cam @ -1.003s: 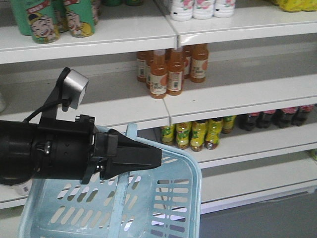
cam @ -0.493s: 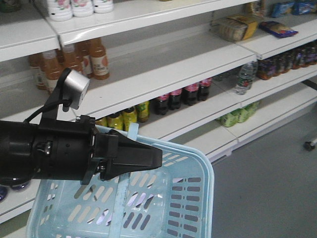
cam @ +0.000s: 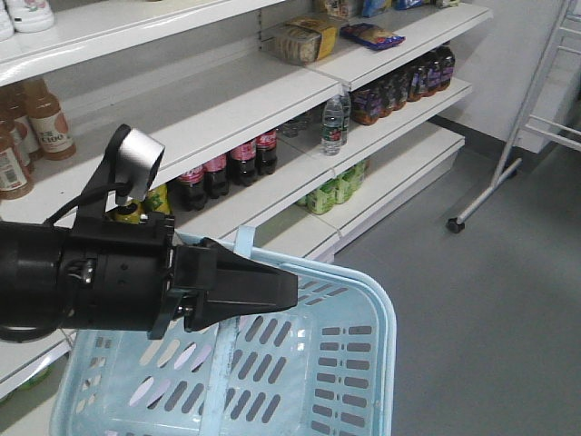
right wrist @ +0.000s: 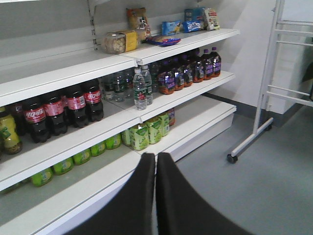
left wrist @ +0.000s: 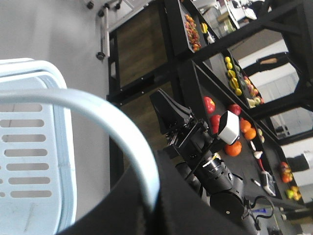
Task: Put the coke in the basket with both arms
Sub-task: 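Hold the basket in the left gripper while the base turns away, then drive the base with the basket to the shelf with the red Coca-Cola bottle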
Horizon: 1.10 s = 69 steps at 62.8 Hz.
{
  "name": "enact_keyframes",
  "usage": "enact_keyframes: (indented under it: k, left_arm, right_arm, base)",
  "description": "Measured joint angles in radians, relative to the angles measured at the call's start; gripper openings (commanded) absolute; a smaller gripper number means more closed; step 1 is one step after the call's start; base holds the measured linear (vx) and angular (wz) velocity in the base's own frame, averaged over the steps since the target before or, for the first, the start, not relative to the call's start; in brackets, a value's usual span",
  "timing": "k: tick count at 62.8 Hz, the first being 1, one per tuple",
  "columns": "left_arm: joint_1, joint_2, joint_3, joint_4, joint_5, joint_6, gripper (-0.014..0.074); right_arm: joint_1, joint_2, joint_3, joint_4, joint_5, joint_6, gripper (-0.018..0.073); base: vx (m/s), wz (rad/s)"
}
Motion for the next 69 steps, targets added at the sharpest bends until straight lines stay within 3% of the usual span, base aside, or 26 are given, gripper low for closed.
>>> enact_keyframes:
  k: [28, 69]
  left_arm:
    - [0.000, 0.000, 0.000, 0.000, 0.000, 0.000, -0.0006]
    - [0.000, 0.000, 0.000, 0.000, 0.002, 0.000, -0.0006]
  right_arm:
    - [0.000, 0.000, 0.000, 0.000, 0.000, 0.000, -0.0006]
    - [0.000, 0.000, 0.000, 0.000, 0.000, 0.000, -0.0006]
  base:
    - [-0.02, -0.43]
    - [0.08, -0.77]
